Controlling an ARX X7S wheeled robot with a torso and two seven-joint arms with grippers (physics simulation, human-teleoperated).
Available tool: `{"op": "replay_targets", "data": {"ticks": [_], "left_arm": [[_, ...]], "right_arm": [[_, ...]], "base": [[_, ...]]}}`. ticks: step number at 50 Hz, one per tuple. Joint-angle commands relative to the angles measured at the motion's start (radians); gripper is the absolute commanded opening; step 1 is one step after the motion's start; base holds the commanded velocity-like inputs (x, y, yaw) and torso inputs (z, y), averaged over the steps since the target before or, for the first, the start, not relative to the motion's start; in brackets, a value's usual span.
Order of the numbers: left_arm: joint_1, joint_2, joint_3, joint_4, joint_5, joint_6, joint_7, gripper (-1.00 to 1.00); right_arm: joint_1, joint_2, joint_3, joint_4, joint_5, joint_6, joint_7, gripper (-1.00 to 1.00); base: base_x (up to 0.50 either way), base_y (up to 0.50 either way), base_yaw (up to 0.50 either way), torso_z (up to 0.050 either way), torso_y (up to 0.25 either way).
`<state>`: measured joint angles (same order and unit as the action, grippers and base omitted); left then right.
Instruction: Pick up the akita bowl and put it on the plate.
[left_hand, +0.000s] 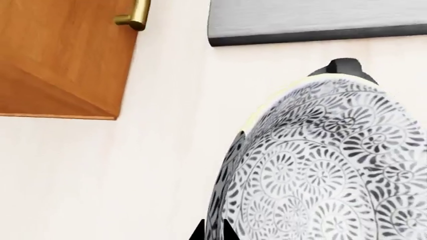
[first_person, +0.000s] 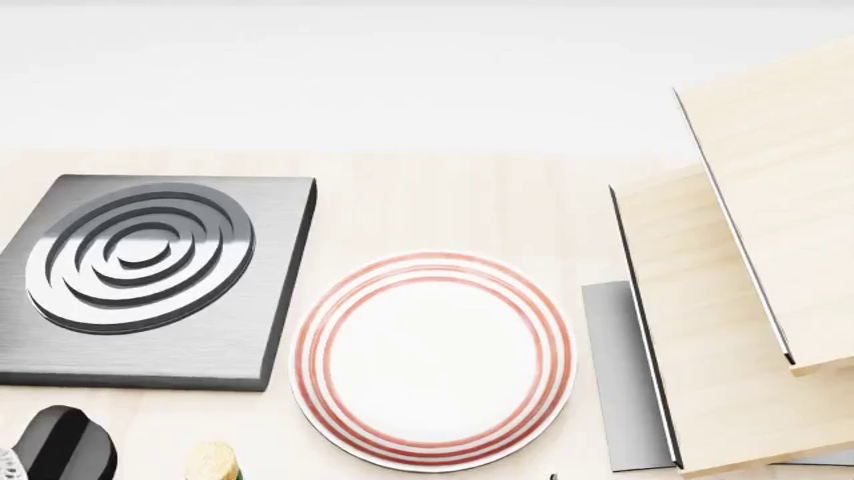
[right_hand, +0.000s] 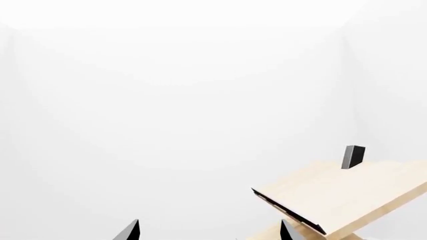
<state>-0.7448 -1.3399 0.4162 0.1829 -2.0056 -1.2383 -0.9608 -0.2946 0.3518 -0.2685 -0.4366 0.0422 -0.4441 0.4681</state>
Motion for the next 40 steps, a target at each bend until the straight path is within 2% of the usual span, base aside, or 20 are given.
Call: {"op": "replay_targets", "data": {"ticks": [1, 15, 26, 40], "left_arm": [[-0.096, -0.020, -0.034, 0.076, -0.064, -0.011, -0.068, -1.00], [-0.232, -0.009, -0.050, 0.127, -0.158, -0.031, -0.147, -1.00], [-0.300, -0.055, -0.104, 0.152, -0.228, -0.009, -0.143, -1.00], [-0.474, 0.010, -0.047, 0.085, -0.297, -0.048, -0.267, -1.00]], "right_arm": [[0.002, 0.002, -0.004, 0.003, 0.000, -0.001, 0.003, 1.00], [0.013, 0.003, -0.008, 0.020, 0.004, 0.000, 0.006, 1.00], [0.014, 0.006, -0.007, 0.019, 0.009, 0.004, 0.010, 1.00], [0.021, 0.009, -0.009, 0.024, 0.014, 0.008, 0.014, 1.00]], "base": [[0.00, 0.00, 0.00, 0.000, 0.000], [0.00, 0.00, 0.00, 0.000, 0.000], [0.00, 0.00, 0.00, 0.000, 0.000], [0.00, 0.00, 0.00, 0.000, 0.000]]}}
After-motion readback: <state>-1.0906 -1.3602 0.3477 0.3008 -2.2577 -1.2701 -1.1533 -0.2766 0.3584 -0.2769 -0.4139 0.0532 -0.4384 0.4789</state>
